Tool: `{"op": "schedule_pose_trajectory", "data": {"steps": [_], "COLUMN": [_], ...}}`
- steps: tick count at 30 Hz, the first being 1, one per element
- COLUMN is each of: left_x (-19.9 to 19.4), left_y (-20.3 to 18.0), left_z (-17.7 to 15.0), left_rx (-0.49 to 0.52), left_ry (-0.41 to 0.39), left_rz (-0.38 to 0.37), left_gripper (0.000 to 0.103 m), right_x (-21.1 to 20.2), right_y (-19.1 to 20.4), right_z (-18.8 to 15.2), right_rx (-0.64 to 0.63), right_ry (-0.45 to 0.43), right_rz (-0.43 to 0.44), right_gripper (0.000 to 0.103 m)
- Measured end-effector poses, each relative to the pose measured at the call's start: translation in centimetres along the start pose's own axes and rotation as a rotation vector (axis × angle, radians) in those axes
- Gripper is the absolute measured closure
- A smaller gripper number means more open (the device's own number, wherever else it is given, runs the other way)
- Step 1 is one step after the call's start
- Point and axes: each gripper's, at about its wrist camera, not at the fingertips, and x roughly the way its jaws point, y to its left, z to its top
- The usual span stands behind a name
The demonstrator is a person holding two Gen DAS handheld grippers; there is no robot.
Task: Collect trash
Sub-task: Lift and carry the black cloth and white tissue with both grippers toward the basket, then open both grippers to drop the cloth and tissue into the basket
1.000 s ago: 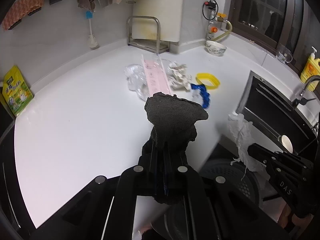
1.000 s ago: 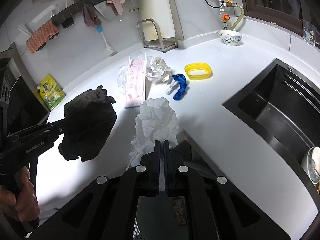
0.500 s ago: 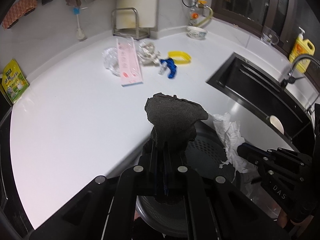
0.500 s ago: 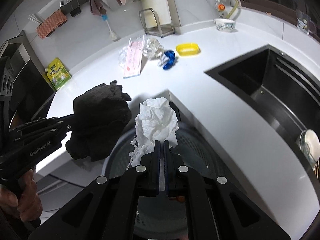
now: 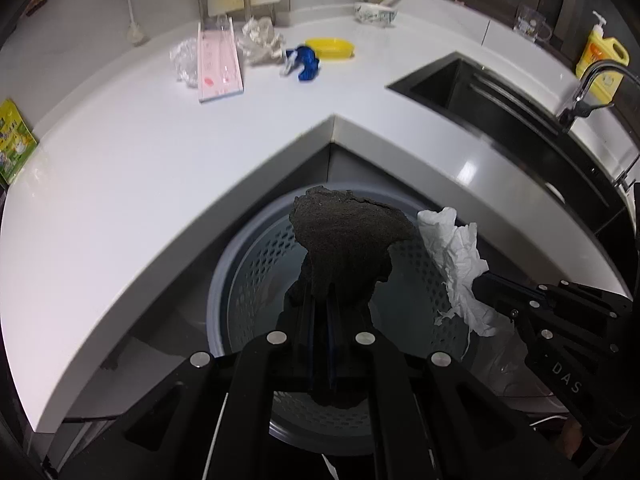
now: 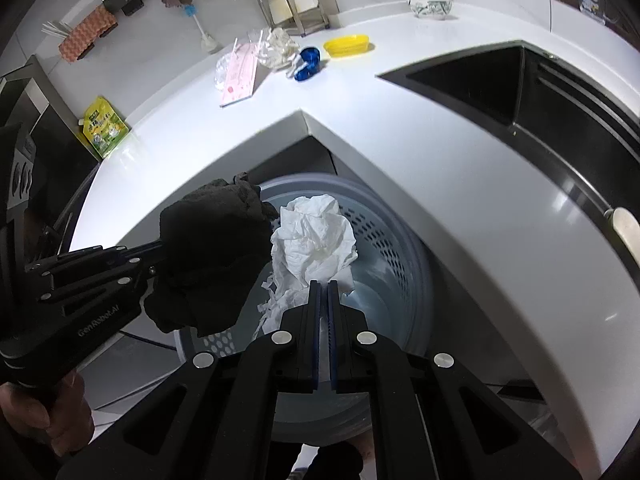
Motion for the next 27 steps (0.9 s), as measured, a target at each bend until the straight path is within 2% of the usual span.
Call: {"op": "schedule_pose_trajectory", "data": {"steps": [17, 26, 27], "left_x": [5.1, 5.5, 5.5], "left_y": [1.2, 1.9, 1.9], "left_z": [-2.3, -3.0, -3.1], "left_rx": [-0.050, -0.078, -0.082], "left_ry": [0.093, 0.105, 0.107], "left_rz": [0.058, 0.079, 0.082], "left_gripper": [0.097, 0.093, 0.092], "right_x": [5.2, 6.0, 6.0], "right_y": [-1.1, -1.4, -1.4], "right_z": [-1.1, -1.4, -1.2], "right_rx": [0.048, 0.050, 0.052], "right_ry": [0.088, 0.115, 0.117], "right_rz": [0.009, 0.014, 0.017], "right_gripper": [0.099, 0.099, 0.096]}}
